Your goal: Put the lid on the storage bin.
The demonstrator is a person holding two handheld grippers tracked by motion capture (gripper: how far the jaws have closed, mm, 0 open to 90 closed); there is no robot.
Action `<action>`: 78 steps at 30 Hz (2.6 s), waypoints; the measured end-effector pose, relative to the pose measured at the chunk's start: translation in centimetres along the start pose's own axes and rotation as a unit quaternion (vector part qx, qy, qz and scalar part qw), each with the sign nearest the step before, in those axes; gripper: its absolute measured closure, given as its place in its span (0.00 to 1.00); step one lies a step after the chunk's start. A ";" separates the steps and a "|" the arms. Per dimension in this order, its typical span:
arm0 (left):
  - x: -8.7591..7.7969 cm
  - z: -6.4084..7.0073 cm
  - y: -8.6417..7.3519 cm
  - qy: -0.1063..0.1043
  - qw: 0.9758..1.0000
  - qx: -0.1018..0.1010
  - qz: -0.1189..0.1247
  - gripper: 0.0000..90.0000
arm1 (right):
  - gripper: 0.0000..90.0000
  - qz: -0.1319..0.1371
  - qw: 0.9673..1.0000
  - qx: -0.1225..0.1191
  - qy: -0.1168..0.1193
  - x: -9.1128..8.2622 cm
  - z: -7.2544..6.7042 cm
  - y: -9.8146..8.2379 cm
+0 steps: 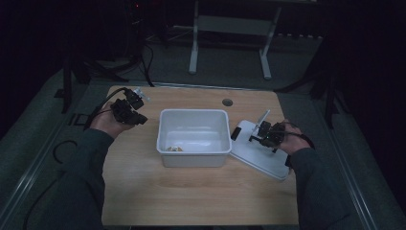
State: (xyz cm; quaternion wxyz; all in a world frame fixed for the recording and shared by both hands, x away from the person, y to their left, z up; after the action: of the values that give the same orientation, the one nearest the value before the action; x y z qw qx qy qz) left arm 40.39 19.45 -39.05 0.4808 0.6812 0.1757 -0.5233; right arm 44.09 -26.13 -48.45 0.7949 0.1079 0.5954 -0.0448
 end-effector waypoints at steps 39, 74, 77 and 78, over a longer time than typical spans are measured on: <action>-0.4 -1.3 -0.5 0.006 1.000 -0.023 0.003 0.98 | 0.94 0.024 0.998 -0.031 -0.051 -7.2 2.4 -1.1; -0.2 -1.2 0.0 0.002 1.000 -0.028 0.011 0.98 | 0.94 0.057 0.987 -0.114 -0.101 -13.4 2.0 4.1; -0.3 -1.2 -0.1 0.002 1.000 -0.029 0.012 0.98 | 0.94 0.065 0.985 -0.123 -0.098 -13.3 1.8 5.3; -0.3 -1.3 -0.1 0.002 1.000 -0.029 0.012 0.98 | 0.94 0.070 0.985 -0.125 -0.097 -13.3 1.7 5.7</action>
State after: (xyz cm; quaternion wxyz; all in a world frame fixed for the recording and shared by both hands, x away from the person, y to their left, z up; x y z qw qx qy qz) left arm 40.88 20.64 -38.82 0.5059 0.6703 0.1840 -0.5107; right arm 43.00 -21.69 -34.58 0.8572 0.0444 0.5076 0.0750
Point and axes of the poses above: each handheld gripper's, and its own axes: x roughly forward along the jaws, y roughly out of its top, z roughly to its right, the point moved 2 cm from there along x, roughly forward along the jaws, and after that the axes turned 13 degrees about -x, right-handed, at the moved point
